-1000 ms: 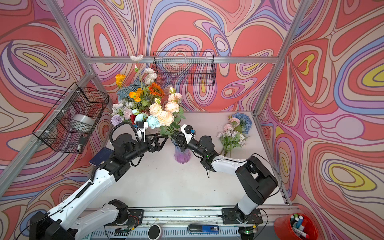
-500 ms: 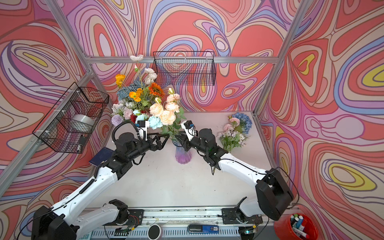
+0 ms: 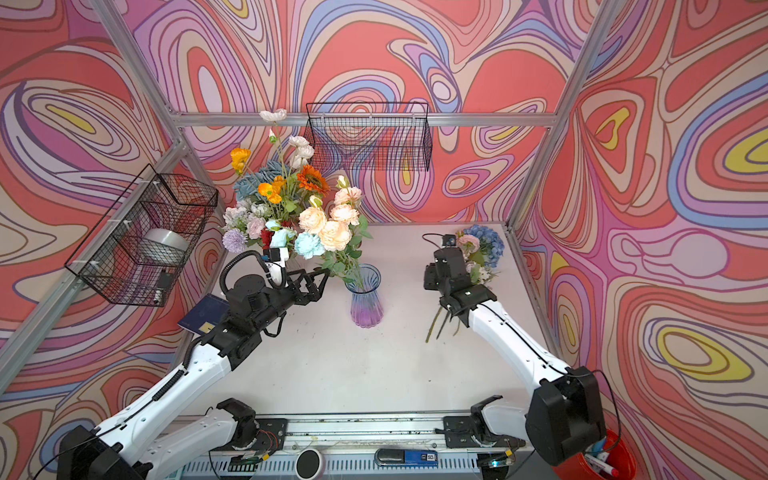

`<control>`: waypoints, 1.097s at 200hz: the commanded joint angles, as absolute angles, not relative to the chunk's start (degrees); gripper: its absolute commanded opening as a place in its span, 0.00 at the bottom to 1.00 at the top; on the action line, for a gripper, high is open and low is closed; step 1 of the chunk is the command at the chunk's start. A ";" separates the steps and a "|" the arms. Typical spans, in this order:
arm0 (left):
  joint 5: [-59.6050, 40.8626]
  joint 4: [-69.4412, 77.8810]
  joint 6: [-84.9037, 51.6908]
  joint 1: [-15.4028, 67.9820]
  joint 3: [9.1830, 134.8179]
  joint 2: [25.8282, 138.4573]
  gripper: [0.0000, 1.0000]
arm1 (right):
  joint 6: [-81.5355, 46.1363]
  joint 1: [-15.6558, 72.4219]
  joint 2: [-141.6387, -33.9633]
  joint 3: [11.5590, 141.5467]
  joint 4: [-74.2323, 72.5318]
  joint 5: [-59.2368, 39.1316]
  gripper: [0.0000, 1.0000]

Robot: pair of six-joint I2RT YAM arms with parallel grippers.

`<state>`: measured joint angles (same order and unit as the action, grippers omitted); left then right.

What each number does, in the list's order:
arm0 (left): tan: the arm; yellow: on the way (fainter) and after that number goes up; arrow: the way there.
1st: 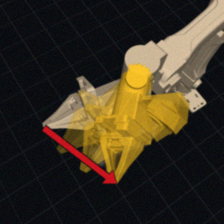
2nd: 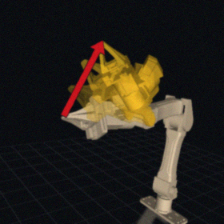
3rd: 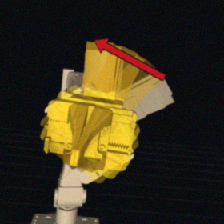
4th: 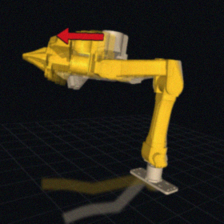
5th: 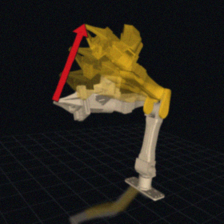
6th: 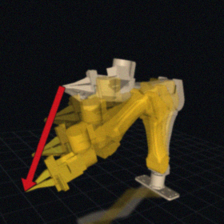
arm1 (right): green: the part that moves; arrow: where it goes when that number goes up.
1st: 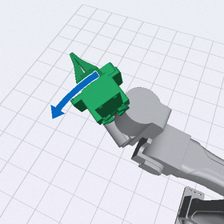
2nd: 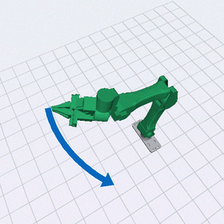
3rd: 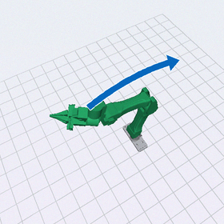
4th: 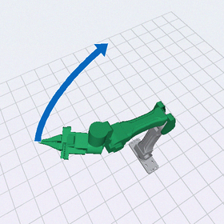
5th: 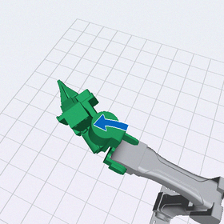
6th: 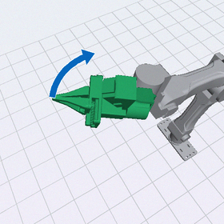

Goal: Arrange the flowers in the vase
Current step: 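Lower the right gripper onto the bunch and close on a stem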

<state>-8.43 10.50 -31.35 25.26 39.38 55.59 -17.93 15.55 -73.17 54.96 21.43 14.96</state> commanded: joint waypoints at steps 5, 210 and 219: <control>-5.83 9.46 -32.98 25.94 38.15 54.06 1.00 | -20.85 8.67 -74.20 53.09 30.15 14.60 0.34; -5.50 13.62 -34.53 29.73 37.70 57.12 1.00 | -19.79 -0.18 -86.75 51.83 27.34 0.36 0.00; -5.48 13.79 -34.48 29.74 37.81 57.28 1.00 | -19.59 -0.20 -85.95 51.86 26.89 1.02 0.00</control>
